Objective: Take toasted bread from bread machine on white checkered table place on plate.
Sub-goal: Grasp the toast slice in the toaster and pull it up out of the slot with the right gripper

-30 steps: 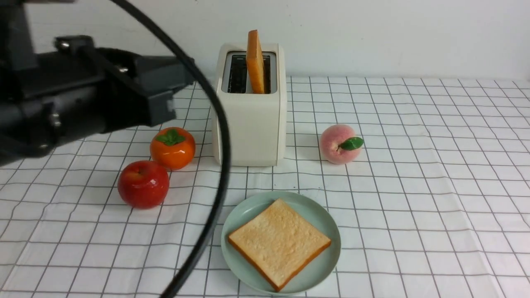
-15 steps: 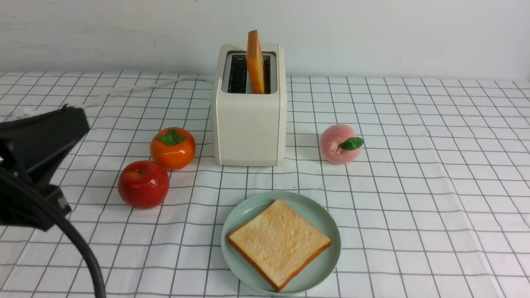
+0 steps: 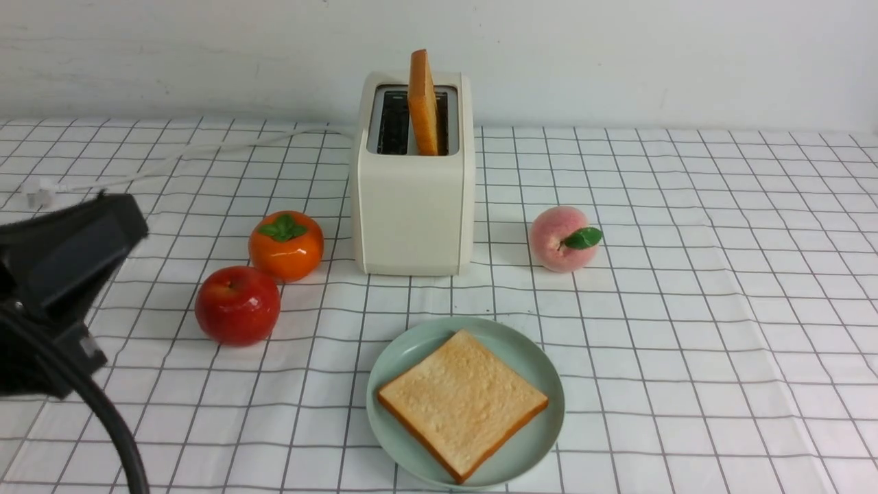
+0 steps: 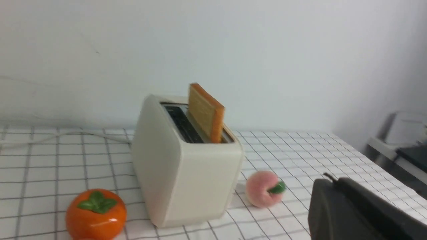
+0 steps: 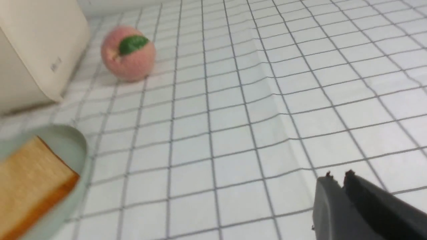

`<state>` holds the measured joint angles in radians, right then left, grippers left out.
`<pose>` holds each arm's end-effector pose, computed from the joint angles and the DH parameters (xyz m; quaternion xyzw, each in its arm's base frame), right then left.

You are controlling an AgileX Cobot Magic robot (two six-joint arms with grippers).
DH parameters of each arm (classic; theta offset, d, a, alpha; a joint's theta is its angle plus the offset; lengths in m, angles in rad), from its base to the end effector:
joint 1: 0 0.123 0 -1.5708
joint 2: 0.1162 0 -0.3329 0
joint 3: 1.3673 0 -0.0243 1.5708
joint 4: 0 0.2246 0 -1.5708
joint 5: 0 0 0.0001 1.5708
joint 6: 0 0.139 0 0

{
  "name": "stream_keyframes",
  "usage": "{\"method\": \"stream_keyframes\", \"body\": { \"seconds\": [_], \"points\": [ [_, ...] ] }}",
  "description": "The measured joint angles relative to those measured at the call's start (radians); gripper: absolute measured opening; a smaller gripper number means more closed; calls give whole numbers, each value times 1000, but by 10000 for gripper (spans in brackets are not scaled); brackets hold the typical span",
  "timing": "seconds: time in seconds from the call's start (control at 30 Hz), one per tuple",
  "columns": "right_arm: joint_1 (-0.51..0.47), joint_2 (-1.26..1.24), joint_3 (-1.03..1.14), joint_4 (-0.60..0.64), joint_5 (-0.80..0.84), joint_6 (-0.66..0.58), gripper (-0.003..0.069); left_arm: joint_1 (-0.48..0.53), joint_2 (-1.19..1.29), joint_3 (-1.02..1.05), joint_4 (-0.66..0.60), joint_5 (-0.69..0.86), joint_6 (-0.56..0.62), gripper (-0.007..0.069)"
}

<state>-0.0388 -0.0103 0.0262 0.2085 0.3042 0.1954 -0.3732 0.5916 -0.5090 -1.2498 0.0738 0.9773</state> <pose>0.0267 0.0076 0.1672 0.1493 0.7680 0.1340 0.6082 0.0990 -0.0493 0.3622 0.0607 0.7111 -0.2455 0.6561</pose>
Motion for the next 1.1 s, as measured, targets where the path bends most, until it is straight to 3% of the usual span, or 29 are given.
{"method": "stream_keyframes", "body": {
  "seconds": [0.37,0.63,0.73,0.93,1.1],
  "points": [
    [0,0,0,256,-178,56,75,0,0,0,8,-49,2,-13],
    [0,0,-114,286,-102,-25,97,0,0,0,6,-53,2,-13],
    [0,85,-249,291,32,-132,106,0,0,0,6,-53,2,-13],
    [0,533,-581,294,435,-310,108,0,0,0,6,-53,2,-13],
    [0,973,-858,293,710,-376,108,0,0,0,6,-53,3,-13]
  ]
}}
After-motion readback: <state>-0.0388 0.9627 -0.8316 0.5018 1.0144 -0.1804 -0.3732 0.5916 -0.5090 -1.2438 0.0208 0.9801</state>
